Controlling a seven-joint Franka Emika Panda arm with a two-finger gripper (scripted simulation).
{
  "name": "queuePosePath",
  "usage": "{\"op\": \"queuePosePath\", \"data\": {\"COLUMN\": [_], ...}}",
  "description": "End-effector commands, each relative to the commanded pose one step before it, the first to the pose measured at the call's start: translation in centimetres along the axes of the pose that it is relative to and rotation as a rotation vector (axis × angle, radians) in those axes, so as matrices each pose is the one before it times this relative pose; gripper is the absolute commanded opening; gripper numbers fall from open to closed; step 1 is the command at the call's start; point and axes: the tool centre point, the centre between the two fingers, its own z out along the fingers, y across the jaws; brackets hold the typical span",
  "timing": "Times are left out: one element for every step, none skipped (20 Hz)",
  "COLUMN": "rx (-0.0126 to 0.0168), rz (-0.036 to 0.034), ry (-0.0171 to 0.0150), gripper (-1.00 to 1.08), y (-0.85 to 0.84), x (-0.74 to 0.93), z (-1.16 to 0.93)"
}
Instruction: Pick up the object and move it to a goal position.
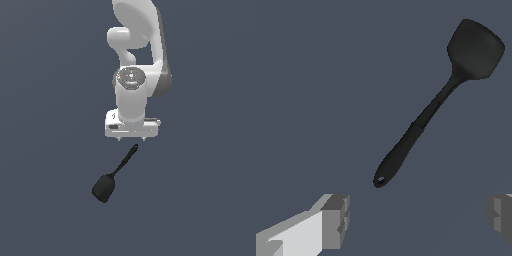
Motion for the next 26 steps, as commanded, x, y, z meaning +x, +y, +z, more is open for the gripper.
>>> {"op": "queuePosePath", "data": {"rx": [0.0, 0.00027, 0.00086, 0.00139, 0.00196, 0.00248, 0.0028, 0.00226, 0.00162, 0.00101, 0.00042, -0.00007, -0.00034, -0.00027, -0.00007, 0.00009, 0.00018, 0.00021, 0.00015, 0.00005, -0.00004, -0.00011, -0.00018, -0.00029, -0.00046, -0.00065], "rz": [0.0, -0.00117, -0.00354, -0.00575, -0.00815, -0.01056, -0.01235, -0.01068, -0.00845, -0.00613, -0.00356, -0.00067, 0.00233, 0.00414, 0.00543, 0.0069, 0.00859, 0.01048, 0.0126, 0.01476, 0.0168, 0.01862, 0.02042, 0.02229, 0.02424, 0.02615], "ry": [0.0, 0.00069, 0.0021, 0.00336, 0.00466, 0.00583, 0.00647, 0.00518, 0.0037, 0.00231, 0.00099, -0.00014, -0.0008, -0.00066, -0.00023, 0.00011, 0.00034, 0.00043, 0.00037, 0.00029, 0.00027, 0.00033, 0.00045, 0.00055, 0.00061, 0.00069], "gripper": [1.0, 1.0, 1.0, 1.0, 1.0, 1.0, 1.0, 1.0, 1.0, 1.0, 1.0, 1.0, 1.0, 1.0, 1.0, 1.0, 1.0, 1.0, 1.0, 1.0, 1.0, 1.0, 1.0, 1.0, 1.0, 1.0], "y": [0.001, -0.079, -0.237, -0.383, -0.535, -0.678, -0.766, -0.629, -0.464, -0.304, -0.146, 0.001, 0.11, 0.128, 0.111, 0.107, 0.116, 0.14, 0.181, 0.224, 0.262, 0.287, 0.306, 0.331, 0.36, 0.386], "x": [0.0, 0.018, 0.051, 0.084, 0.113, 0.138, 0.146, 0.11, 0.071, 0.036, 0.006, -0.014, -0.01, 0.015, 0.049, 0.081, 0.109, 0.134, 0.156, 0.177, 0.2, 0.224, 0.251, 0.278, 0.304, 0.332], "z": [0.0, -0.029, -0.089, -0.142, -0.2, -0.254, -0.291, -0.243, -0.185, -0.127, -0.068, -0.007, 0.047, 0.07, 0.081, 0.097, 0.117, 0.143, 0.176, 0.21, 0.242, 0.27, 0.298, 0.328, 0.36, 0.394]}}
